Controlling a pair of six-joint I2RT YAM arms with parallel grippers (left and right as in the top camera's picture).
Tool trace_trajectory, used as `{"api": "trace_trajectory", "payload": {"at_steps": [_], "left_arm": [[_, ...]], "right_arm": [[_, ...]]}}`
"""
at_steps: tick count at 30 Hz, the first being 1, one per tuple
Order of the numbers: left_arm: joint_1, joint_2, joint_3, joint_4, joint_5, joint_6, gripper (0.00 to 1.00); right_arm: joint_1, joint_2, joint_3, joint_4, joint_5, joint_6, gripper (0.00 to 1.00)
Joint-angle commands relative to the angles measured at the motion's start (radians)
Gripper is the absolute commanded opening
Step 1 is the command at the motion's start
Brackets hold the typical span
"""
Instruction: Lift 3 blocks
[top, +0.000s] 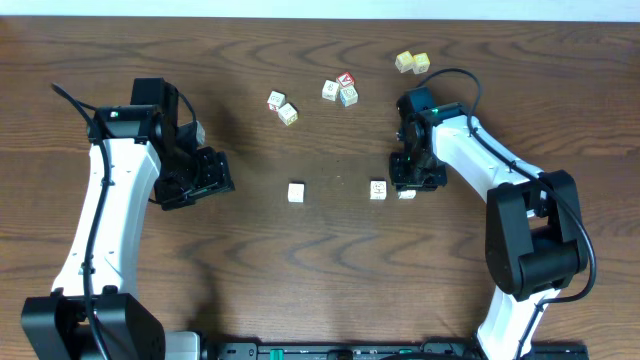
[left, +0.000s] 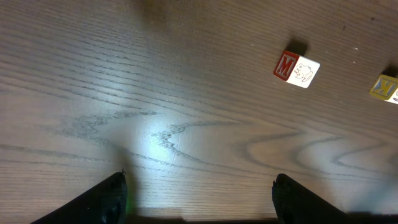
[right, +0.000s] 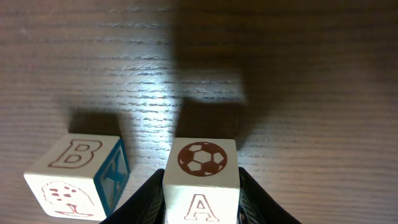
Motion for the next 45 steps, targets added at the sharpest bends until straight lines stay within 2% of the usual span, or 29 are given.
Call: {"api": "trace_trajectory", "payload": {"at_steps": [1, 10, 22, 45], "left_arm": [[-0.002, 0.003, 0.014, -0.006, -0.01, 0.01, 0.75], [-0.002, 0.003, 0.014, -0.006, -0.01, 0.01, 0.75], [-0.002, 0.003, 0.014, -0.006, -0.01, 0.01, 0.75], [-0.002, 0.003, 0.014, -0.006, -0.01, 0.01, 0.75]], "right_arm": [[0.007, -0.014, -0.007, 0.002, -0.025, 0.124, 0.32], [0.007, -0.014, -0.007, 0.011, -0.028, 0.158, 0.33], [0.026, -0.014, -0.007, 0.013, -0.037, 0.023, 0.33], [0.048, -0.014, -0.007, 0.01, 0.007, 0.016, 0.34]]}}
